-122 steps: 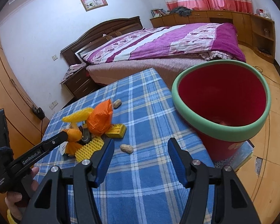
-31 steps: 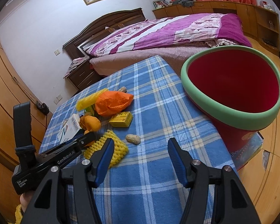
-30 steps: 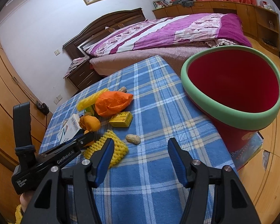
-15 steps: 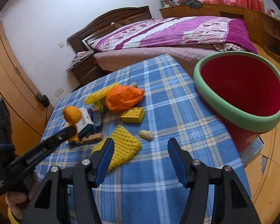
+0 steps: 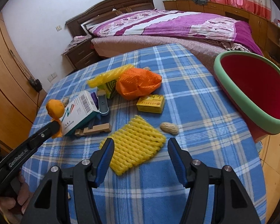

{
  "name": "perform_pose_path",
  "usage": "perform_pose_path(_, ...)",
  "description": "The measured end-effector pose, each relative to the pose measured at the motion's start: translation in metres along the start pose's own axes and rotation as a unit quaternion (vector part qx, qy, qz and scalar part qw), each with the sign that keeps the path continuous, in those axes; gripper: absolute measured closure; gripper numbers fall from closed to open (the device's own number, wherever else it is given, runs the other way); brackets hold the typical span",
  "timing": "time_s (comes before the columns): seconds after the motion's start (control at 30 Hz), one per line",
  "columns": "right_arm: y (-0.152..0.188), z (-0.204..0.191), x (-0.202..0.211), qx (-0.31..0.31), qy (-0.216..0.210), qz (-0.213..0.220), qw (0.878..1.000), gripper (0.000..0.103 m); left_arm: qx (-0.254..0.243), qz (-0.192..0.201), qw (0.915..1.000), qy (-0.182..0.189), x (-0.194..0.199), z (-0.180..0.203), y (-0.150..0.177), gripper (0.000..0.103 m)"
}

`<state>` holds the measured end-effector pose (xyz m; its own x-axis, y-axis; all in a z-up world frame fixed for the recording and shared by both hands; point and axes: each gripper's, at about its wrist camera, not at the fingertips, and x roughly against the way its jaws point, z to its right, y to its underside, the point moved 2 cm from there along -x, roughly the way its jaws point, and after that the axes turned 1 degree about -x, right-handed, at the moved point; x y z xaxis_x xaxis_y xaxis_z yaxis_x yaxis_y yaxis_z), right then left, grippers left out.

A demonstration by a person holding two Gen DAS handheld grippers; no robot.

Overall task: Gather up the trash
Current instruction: 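Reach the right tool toward the yellow foam net while the left tool holds the orange toy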

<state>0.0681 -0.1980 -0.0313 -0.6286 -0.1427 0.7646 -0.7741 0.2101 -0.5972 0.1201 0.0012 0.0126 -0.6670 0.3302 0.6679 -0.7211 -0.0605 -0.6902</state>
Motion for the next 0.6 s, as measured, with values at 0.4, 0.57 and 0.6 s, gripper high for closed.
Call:
perform_pose_path(0.4,0.004,-0.010,-0.026,0.004,0.040,-0.024,0.999,0.041,-0.003,-0.007,0.9993,0.036,-0.013,-0.010,0.001,0.092)
perform_pose_path(0.57,0.008,-0.015,-0.026,0.018,0.036,-0.018,0.999,0.054,-0.004,-0.003,0.9995,0.032,-0.007,-0.007,0.002,0.092)
perform_pose_path(0.6,0.009,-0.017,-0.025,0.021,0.029,-0.017,0.999,0.061,-0.004,-0.002,0.9995,0.031,-0.006,-0.006,0.003,0.092)
